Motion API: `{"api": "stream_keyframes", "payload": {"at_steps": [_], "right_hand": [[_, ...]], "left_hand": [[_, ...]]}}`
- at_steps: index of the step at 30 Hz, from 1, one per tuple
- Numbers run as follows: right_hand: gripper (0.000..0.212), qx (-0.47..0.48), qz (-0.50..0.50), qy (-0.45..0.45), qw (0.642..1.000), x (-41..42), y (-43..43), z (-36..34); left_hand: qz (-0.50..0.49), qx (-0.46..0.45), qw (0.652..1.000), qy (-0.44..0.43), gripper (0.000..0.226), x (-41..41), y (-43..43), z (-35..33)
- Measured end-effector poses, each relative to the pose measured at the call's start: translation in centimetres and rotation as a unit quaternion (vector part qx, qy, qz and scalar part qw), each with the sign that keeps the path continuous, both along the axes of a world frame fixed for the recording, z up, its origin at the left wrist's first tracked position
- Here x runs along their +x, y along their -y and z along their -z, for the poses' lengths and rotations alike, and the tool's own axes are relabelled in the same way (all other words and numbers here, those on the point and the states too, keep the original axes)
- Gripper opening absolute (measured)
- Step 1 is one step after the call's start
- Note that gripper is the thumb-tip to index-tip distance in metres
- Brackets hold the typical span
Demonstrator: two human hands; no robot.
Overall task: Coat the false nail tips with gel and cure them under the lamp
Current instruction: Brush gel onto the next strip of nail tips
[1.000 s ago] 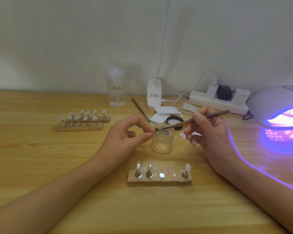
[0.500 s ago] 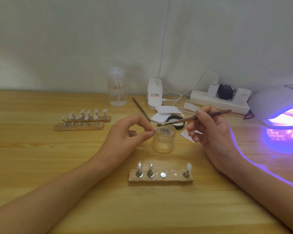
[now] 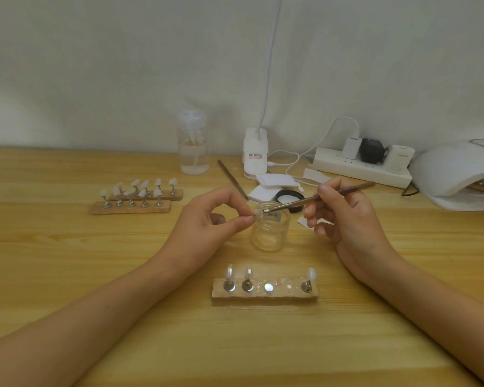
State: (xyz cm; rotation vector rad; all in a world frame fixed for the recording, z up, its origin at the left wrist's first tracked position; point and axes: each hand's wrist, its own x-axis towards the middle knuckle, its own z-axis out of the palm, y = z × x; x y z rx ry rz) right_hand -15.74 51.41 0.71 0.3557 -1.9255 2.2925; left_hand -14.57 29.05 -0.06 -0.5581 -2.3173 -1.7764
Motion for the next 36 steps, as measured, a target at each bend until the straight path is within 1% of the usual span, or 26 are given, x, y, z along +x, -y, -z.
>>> {"api": "stream_keyframes", "payload": {"at_steps": [3, 5, 9, 12, 14, 16, 18, 20, 23, 27, 30, 33, 36], "right_hand": [[0.017, -0.014, -0.016, -0.023, 1.0, 0.1, -0.06, -0.18], [0.019, 0.002, -0.029, -0.033, 0.999, 0.26, 0.06, -0.26], [0.016, 0.002, 0.011, -0.011, 1.0, 0.05, -0.07, -0.04], [0.016, -0.015, -0.009, -0.027, 0.999, 0.18, -0.07, -0.27], [0.017, 0.001, -0.024, -0.035, 0.999, 0.31, 0.05, -0.29], [0.017, 0.012, -0.009, -0.022, 1.0, 0.23, 0.03, -0.14], [0.018, 0.0, 0.013, -0.012, 1.0, 0.14, -0.12, -0.05], [0.016, -0.012, 0.003, -0.024, 1.0, 0.21, -0.11, -0.2], [0.018, 0.007, -0.022, -0.034, 0.999, 0.34, 0.11, -0.31], [0.015, 0.002, 0.008, -0.02, 1.0, 0.2, -0.1, -0.08], [0.015, -0.014, -0.005, -0.041, 0.999, 0.29, -0.1, -0.21], [0.017, -0.002, -0.021, -0.049, 0.999, 0.35, 0.05, -0.27], [0.019, 0.011, -0.007, -0.042, 0.999, 0.31, 0.08, -0.14]], "left_hand": [[-0.003, -0.004, 1.0, 0.0, 0.01, 0.03, -0.03, -0.01], [-0.005, -0.004, 1.0, 0.001, 0.01, 0.04, 0.0, -0.01], [-0.003, -0.004, 1.0, 0.001, 0.011, 0.05, 0.04, 0.0], [-0.002, 0.001, 1.0, 0.002, 0.01, 0.06, 0.05, 0.02], [-0.005, -0.002, 1.0, 0.004, 0.01, 0.04, 0.05, 0.02], [-0.01, -0.005, 1.0, 0.007, 0.01, 0.04, 0.04, 0.04], [-0.012, -0.005, 1.0, 0.007, 0.011, 0.07, 0.02, 0.03], [-0.01, -0.004, 1.0, 0.007, 0.011, 0.09, 0.0, 0.02], [-0.01, -0.003, 1.0, 0.01, 0.011, 0.04, 0.04, 0.03], [-0.011, -0.003, 1.0, 0.011, 0.013, 0.0, 0.04, 0.07], [-0.006, 0.001, 1.0, 0.01, 0.011, 0.0, 0.08, 0.09], [-0.008, -0.001, 1.0, 0.01, 0.011, -0.05, 0.13, 0.15], [-0.011, -0.005, 1.0, 0.01, 0.013, -0.07, 0.14, 0.19]]}}
